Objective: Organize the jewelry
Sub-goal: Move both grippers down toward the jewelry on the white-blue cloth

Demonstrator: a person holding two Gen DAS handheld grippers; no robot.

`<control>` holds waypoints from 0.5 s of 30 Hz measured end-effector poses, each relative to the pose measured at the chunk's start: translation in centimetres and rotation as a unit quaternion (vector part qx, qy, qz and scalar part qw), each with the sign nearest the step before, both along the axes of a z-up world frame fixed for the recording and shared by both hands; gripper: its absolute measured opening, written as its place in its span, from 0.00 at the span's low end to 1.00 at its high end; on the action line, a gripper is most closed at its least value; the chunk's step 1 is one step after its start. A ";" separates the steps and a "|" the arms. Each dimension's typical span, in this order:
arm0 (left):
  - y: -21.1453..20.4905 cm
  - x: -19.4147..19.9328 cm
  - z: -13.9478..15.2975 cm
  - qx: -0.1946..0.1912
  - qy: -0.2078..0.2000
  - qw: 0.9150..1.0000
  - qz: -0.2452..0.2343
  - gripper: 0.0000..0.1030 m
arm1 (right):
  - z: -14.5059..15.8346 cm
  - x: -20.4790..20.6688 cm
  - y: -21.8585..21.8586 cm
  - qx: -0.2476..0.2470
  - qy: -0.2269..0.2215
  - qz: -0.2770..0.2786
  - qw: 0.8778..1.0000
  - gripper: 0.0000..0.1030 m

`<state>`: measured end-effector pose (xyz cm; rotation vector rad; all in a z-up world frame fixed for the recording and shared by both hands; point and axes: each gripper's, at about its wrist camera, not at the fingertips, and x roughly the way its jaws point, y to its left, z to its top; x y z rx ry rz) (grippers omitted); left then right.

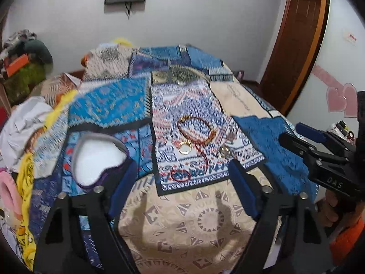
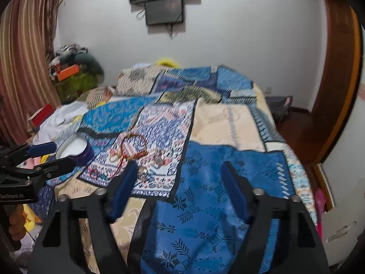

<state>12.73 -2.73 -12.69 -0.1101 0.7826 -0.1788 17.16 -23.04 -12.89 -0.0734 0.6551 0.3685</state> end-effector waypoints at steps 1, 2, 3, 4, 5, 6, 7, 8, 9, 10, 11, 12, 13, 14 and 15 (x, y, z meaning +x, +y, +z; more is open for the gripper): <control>0.0 0.2 -0.4 -0.007 0.007 1.000 -0.004 0.68 | -0.2 0.2 0.0 0.003 0.006 0.006 1.000 0.55; 0.0 0.2 -0.6 -0.011 0.013 1.000 -0.007 0.66 | -0.5 0.5 0.0 0.007 0.014 0.012 1.000 0.53; 0.0 0.4 -0.9 -0.016 0.019 1.000 -0.012 0.63 | -0.7 0.7 0.1 0.012 0.021 0.018 1.000 0.49; -0.1 0.5 -1.1 -0.020 0.025 0.999 -0.016 0.61 | -0.8 1.1 0.4 0.015 0.025 0.023 0.999 0.48; -0.1 0.7 -1.4 -0.023 0.032 0.999 -0.020 0.59 | -0.9 1.3 0.6 0.017 0.029 0.031 0.999 0.47; -0.2 0.9 -1.8 -0.025 0.039 0.999 -0.023 0.55 | -0.9 1.5 1.0 0.016 0.030 0.037 0.999 0.47; -0.2 1.0 -2.0 -0.026 0.045 0.998 -0.025 0.51 | -0.9 1.6 1.3 0.017 0.030 0.045 0.998 0.47; -0.2 1.2 -2.3 -0.026 0.052 0.998 -0.027 0.49 | -1.0 1.8 1.6 0.017 0.031 0.050 0.998 0.47; -0.2 1.4 -2.6 -0.025 0.057 0.998 -0.027 0.48 | -1.1 2.0 1.8 0.020 0.035 0.057 0.998 0.47; -0.1 1.6 -2.8 -0.024 0.060 0.998 -0.025 0.48 | -1.2 2.3 2.1 0.021 0.040 0.062 0.997 0.47; 0.0 1.8 -3.1 -0.022 0.063 0.998 -0.023 0.48 | -1.4 2.8 2.3 0.023 0.046 0.067 0.996 0.47; 0.1 1.9 -3.2 -0.023 0.065 0.997 -0.022 0.47 | -1.6 3.2 2.4 0.028 0.055 0.070 0.996 0.47; 0.2 2.1 -3.4 -0.025 0.069 0.997 -0.022 0.46 | -1.8 3.5 2.5 0.030 0.061 0.072 0.995 0.45; 0.2 2.3 -3.6 -0.026 0.071 0.997 -0.022 0.45 | -1.9 4.0 2.7 0.029 0.065 0.072 0.995 0.44; 0.3 2.4 -3.7 -0.027 0.075 0.997 -0.024 0.44 | -2.1 4.3 2.8 0.027 0.069 0.073 0.995 0.42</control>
